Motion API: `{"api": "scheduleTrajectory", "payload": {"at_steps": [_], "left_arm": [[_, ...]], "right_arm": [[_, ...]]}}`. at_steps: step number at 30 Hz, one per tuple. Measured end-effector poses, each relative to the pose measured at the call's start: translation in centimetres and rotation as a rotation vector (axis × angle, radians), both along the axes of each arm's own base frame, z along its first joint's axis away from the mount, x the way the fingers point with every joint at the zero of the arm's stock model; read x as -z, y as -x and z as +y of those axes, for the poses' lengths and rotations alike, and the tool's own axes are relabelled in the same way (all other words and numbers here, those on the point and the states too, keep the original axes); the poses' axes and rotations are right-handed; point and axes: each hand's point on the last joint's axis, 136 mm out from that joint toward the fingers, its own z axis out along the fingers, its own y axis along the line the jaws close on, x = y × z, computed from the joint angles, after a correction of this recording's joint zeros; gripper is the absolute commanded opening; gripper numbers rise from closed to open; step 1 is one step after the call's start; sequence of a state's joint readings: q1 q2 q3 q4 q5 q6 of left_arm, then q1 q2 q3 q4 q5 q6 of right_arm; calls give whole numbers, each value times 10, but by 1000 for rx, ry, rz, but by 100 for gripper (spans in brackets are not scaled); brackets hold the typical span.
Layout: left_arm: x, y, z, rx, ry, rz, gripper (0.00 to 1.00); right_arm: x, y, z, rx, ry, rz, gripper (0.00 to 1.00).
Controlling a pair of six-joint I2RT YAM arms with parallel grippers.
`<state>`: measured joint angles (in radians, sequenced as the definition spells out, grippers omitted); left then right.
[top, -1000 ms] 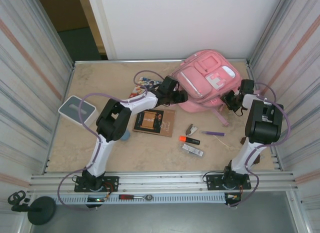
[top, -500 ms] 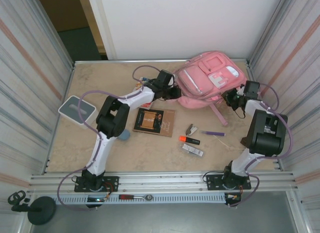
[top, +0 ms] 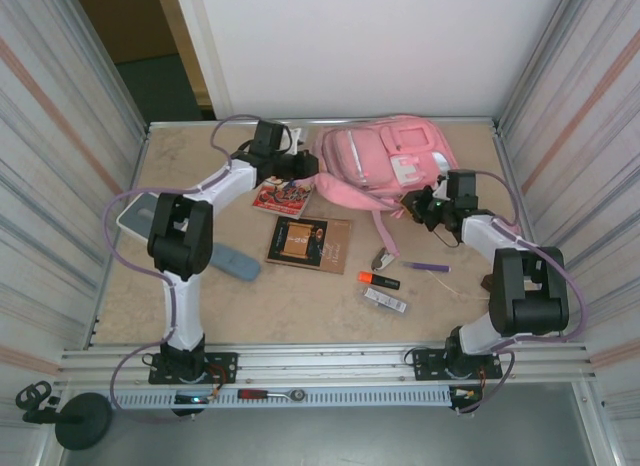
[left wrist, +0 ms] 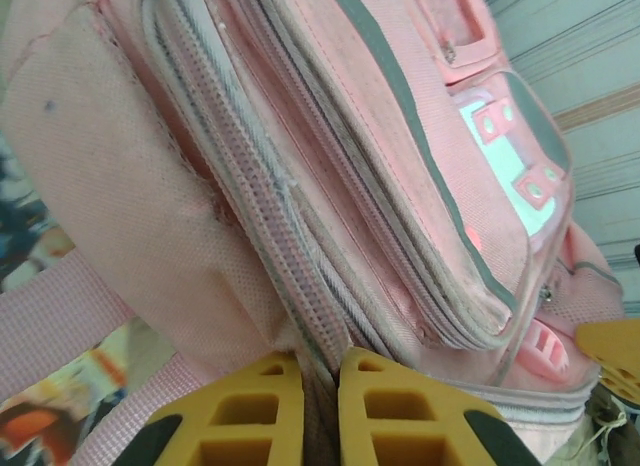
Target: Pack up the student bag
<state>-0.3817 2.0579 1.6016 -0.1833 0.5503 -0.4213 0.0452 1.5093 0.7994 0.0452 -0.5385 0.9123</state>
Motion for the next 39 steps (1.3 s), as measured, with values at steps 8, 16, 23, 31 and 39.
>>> {"api": "scheduleTrajectory", "payload": {"at_steps": [8, 16, 23, 31, 39], "left_arm": [[5, 2, 10, 60, 13, -8, 0], [10, 2, 20, 77, 15, -11, 0], [10, 2, 20, 82, 14, -12, 0], [19, 3, 23, 89, -13, 1, 37], [9, 22, 56, -27, -124, -66, 58]], "right_arm": [[19, 12, 6, -62, 22, 52, 46], [44, 30, -18, 22, 37, 115, 62], [48, 18, -27, 106, 29, 92, 63], [50, -1, -27, 171, 1, 90, 7], [27, -2, -19, 236, -54, 47, 1]]}}
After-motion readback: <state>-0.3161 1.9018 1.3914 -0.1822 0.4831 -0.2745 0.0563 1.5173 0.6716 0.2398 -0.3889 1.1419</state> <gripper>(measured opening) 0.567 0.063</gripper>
